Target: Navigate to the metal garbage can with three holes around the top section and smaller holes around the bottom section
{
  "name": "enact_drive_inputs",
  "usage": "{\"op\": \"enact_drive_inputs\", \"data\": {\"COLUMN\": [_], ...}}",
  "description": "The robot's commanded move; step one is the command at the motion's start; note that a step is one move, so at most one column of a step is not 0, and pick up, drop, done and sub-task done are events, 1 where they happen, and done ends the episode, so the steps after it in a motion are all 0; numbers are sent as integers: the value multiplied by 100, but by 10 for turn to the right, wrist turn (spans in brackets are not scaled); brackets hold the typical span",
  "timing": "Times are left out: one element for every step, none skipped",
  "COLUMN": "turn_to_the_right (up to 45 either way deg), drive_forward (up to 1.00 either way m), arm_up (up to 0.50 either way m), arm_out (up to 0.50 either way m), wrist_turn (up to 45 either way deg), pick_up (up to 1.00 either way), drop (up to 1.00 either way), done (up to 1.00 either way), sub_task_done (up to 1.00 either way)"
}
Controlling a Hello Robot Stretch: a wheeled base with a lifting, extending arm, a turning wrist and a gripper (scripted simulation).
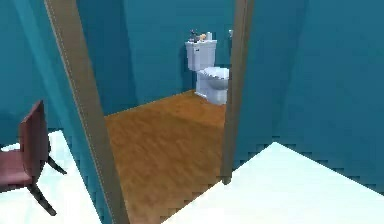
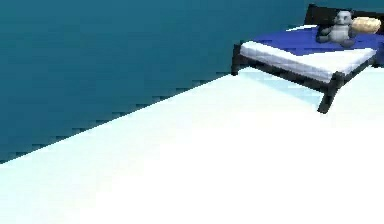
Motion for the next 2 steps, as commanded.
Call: {"op": "enact_drive_inputs", "data": {"turn_to_the_right": [0,-90], "drive_forward": [85,0], "arm_up": [0,0], "arm_out": [0,0], "wrist_turn": [0,0], "pick_up": [0,0], "drop": [0,0], "done": [0,0], "sub_task_done": [0,0]}}
